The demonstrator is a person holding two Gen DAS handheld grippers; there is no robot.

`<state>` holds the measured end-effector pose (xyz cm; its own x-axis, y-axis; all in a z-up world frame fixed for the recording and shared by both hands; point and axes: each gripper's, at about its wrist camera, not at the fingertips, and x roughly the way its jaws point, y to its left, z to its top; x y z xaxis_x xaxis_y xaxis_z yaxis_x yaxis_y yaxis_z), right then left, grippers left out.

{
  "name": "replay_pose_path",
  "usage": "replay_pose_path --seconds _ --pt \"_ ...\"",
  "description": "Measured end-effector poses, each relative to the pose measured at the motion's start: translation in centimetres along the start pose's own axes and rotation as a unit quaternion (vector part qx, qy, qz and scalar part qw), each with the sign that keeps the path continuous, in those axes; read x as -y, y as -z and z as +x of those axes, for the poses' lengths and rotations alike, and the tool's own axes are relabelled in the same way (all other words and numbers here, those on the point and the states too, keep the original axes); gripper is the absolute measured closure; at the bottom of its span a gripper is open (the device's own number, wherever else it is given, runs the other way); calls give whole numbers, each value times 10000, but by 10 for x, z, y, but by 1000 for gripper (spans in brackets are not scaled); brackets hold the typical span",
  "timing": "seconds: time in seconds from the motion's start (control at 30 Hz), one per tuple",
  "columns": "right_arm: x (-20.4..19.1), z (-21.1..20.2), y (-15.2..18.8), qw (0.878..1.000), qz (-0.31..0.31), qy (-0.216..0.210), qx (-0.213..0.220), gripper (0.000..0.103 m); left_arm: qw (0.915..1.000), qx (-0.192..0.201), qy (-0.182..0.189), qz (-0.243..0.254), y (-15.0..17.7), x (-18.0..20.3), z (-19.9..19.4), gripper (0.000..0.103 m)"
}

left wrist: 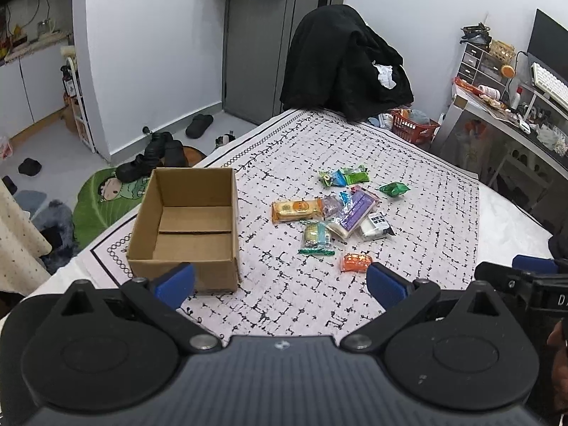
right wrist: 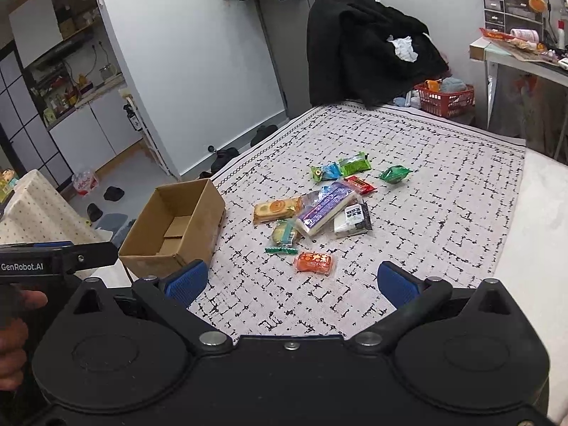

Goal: Organize snacks
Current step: 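Move left tool to the orange packet while right tool moves to the white printed packet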

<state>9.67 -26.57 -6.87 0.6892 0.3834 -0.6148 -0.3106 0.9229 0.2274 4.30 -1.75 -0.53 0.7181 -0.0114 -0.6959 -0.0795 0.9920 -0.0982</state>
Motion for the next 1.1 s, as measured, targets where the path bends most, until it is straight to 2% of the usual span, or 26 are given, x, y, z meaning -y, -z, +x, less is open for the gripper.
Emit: replay_pose_path --seconds 0.7,0.97,1.1 --pt "58 68 -9 9968 731 -74 -315 0 9995 -168 -133 -244 -15 21 70 1" --pt "80 91 -11 9918 1178 -194 -451 0 9990 -282 -206 -273 -17 36 97 1" --pt "91 103 -10 9878 1463 -197 -493 6 9986 -362 -218 -305 -16 44 112 3"
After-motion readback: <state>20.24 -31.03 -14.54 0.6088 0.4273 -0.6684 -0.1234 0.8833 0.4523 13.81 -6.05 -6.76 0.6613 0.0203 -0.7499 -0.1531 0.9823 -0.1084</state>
